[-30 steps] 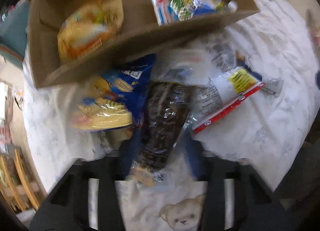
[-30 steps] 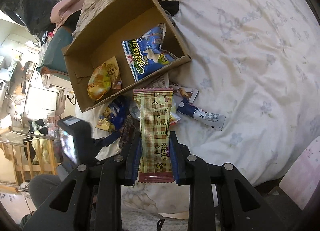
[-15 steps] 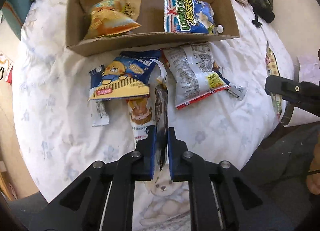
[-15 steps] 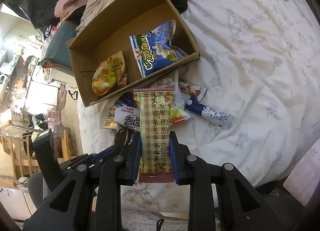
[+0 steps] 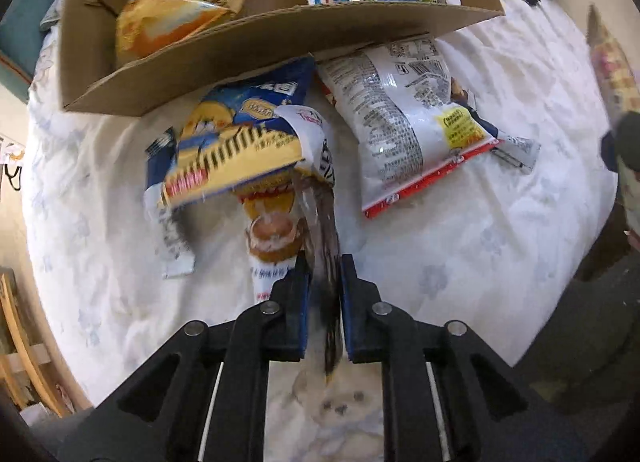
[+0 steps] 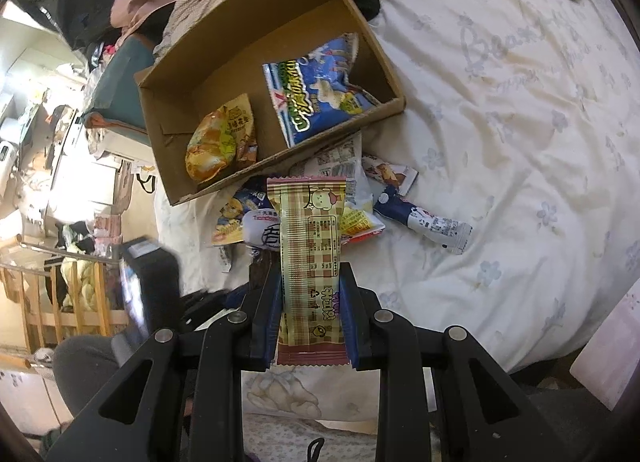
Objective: Organize snacks
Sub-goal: 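Carry the wafer bar and brown packet into the box and open both tools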
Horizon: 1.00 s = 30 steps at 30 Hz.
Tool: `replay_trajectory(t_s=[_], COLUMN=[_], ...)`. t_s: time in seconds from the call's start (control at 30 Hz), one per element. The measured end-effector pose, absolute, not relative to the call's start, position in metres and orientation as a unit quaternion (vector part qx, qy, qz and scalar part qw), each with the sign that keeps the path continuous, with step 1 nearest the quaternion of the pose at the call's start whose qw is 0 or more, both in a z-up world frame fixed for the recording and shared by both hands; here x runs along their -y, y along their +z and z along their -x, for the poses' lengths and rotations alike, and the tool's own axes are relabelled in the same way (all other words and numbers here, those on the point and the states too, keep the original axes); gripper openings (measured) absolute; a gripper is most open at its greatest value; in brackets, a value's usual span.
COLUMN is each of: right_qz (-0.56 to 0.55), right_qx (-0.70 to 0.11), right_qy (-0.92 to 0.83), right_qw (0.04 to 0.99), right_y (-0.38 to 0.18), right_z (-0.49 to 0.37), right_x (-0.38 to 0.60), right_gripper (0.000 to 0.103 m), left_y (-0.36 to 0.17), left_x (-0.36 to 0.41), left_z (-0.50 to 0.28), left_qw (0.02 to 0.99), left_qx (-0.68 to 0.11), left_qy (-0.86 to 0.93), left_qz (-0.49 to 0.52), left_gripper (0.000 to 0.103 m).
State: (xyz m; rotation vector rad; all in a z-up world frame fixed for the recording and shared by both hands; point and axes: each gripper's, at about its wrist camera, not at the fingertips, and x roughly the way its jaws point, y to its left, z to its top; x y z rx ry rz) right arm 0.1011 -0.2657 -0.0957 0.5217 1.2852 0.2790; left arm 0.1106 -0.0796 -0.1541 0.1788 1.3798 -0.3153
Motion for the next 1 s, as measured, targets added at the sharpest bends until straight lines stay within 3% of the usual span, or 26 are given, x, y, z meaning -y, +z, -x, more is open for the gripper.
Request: replay_trajectory(t_s=[0.27, 0.5, 1.0], right_qz=[-0.237, -0.231, -0.233], right_qx=[-0.593, -0.590, -0.520], right_qy=[0.123, 0.128, 0.163], right_qw=[0.760, 0.763, 0.806], right_y=[-0.097, -0.094, -0.056], right_z=[-0.102, -0.101, -0.093], right_x=[0.266, 0.261, 0.256], right_gripper=[0.028, 0.028, 0.028], left_y=[-0.147, -0.107, 0.015], left_x=[0.087, 0.054, 0.010], left_z=[-0.099, -0.076, -0.063], left_qw=[0.753, 0.780, 0.898], left_qx=[-0.630, -0.608, -0.431], left_qy=[-0.173, -0.144, -0.087], left_qz=[-0.081, -0.034, 0.017], left_gripper=[0.008, 0.008, 0.009])
